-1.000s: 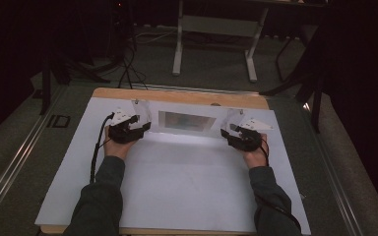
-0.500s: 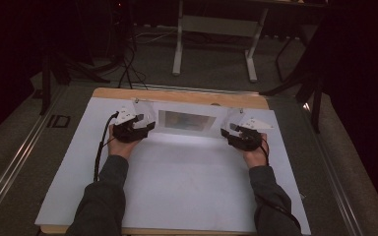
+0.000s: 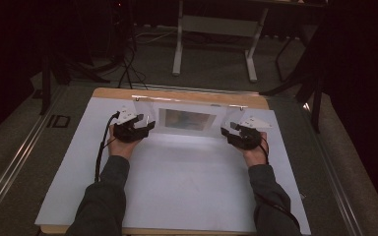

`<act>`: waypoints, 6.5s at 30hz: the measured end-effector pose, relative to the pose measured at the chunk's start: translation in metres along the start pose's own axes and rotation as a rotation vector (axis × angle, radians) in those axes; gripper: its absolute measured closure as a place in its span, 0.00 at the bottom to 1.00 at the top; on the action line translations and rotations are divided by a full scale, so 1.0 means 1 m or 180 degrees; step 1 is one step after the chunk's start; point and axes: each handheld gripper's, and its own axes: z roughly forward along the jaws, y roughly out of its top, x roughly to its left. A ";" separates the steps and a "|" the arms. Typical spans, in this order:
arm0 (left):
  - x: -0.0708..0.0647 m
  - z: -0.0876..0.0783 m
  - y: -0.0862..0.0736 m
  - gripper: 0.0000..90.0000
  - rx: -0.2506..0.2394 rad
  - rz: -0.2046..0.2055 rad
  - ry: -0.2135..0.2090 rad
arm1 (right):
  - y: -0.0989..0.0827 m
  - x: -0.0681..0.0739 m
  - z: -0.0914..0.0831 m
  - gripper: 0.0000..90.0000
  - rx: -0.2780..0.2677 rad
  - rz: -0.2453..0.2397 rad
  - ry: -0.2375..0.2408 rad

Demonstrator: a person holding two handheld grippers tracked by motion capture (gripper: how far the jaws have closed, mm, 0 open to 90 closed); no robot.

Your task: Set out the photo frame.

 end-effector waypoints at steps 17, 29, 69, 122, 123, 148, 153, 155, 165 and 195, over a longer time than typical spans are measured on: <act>-0.012 -0.002 0.004 0.44 0.0108 0.0159 0.0213 | 0.007 0.001 -0.002 0.54 0.0083 -0.0118 -0.0056; -0.018 -0.016 0.007 0.45 0.0198 0.0029 0.0174 | 0.011 0.004 -0.013 0.54 0.0111 -0.0003 0.0069; -0.037 -0.048 -0.001 0.46 0.0437 -0.0127 0.0106 | 0.001 0.027 -0.039 0.54 0.0320 0.0208 0.0186; -0.039 -0.058 -0.006 0.46 0.0434 -0.0294 0.0064 | -0.005 0.032 -0.045 0.54 0.0319 0.0282 0.0289; -0.040 -0.059 -0.006 0.46 0.0440 -0.0285 0.0076 | -0.005 0.031 -0.044 0.55 0.0309 0.0273 0.0307; -0.043 -0.062 -0.007 0.46 0.0446 -0.0290 0.0092 | -0.006 0.029 -0.043 0.54 0.0290 0.0243 0.0354; -0.040 -0.062 -0.009 0.47 0.0412 -0.0295 0.0043 | -0.005 0.030 -0.042 0.52 0.0286 0.0229 0.0336; -0.040 -0.062 -0.009 0.47 0.0411 -0.0294 0.0032 | -0.005 0.031 -0.042 0.52 0.0300 0.0197 0.0318; -0.039 -0.063 -0.009 0.47 0.0409 -0.0278 0.0007 | -0.005 0.030 -0.043 0.51 0.0303 0.0193 0.0358; -0.028 -0.080 -0.008 0.49 0.0442 -0.0287 -0.0045 | -0.005 0.015 -0.054 0.50 0.0479 0.0202 0.0589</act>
